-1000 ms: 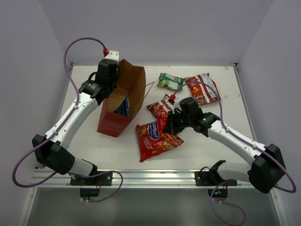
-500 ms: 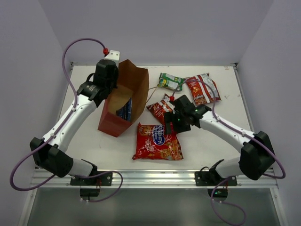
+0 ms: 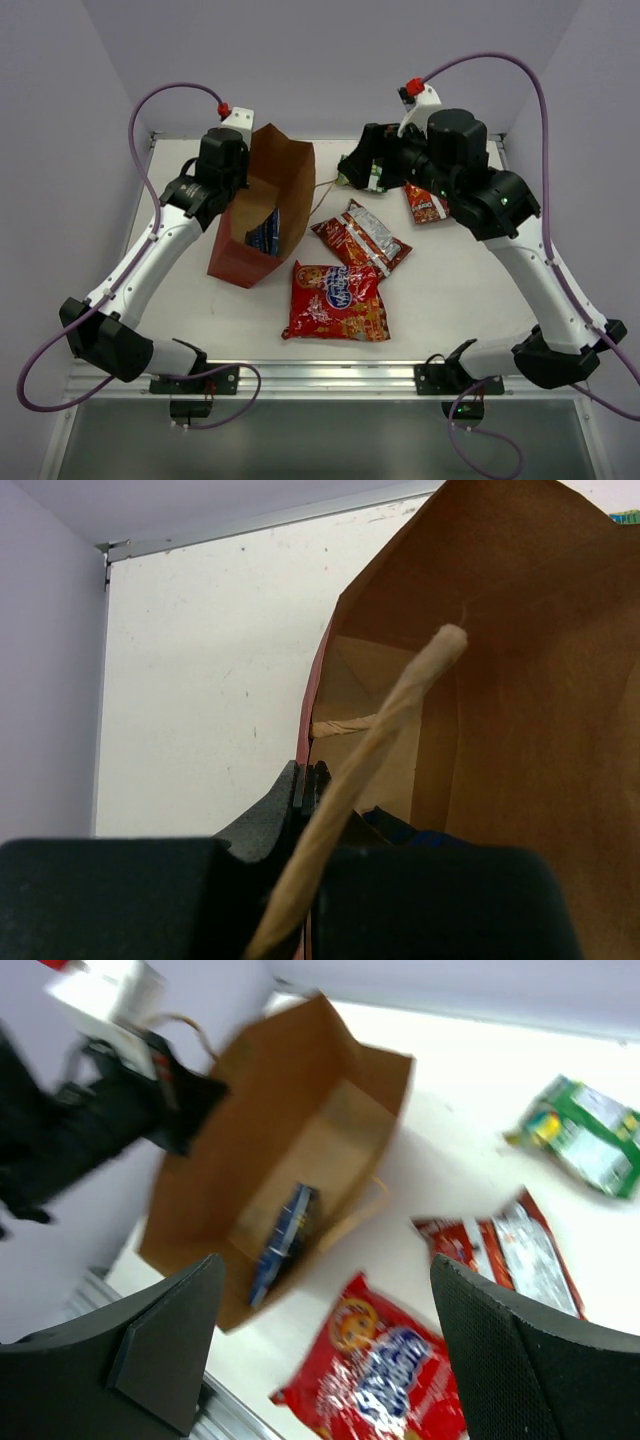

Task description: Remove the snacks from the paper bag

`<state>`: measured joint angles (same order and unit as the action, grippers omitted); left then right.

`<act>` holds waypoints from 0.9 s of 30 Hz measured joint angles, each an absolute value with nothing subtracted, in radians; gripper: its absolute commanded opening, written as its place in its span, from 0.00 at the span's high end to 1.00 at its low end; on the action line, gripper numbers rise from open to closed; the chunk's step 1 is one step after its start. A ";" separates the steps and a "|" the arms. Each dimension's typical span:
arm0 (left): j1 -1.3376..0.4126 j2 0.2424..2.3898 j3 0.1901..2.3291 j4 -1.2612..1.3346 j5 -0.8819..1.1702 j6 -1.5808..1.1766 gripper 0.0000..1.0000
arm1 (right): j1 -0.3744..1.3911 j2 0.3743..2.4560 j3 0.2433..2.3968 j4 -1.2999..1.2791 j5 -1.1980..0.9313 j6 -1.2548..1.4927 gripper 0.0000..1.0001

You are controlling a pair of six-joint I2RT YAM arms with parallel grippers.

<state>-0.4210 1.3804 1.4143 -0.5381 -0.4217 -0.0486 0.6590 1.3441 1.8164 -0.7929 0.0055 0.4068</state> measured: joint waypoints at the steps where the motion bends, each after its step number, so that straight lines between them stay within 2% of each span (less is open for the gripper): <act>1: -0.421 1.380 1.414 -0.538 -0.421 -0.049 1.00 | 0.664 1.359 1.850 -0.780 -0.009 0.408 0.14; 7: -0.421 1.380 1.414 -0.538 -0.419 -0.049 1.00 | 0.719 1.534 1.968 -0.727 -0.102 0.431 0.16; 16: -0.421 1.380 1.414 -0.539 -0.406 -0.053 1.00 | 0.786 1.823 1.987 -0.699 -0.153 0.483 0.18; 27: -0.421 1.380 1.414 -0.540 -0.398 -0.067 1.00 | 0.818 1.990 2.035 -0.720 -0.150 0.545 0.19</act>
<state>-0.4210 1.3796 1.4136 -0.5396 -0.3985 -0.0673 0.8185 1.9903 2.0350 -0.7200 -0.1501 0.5453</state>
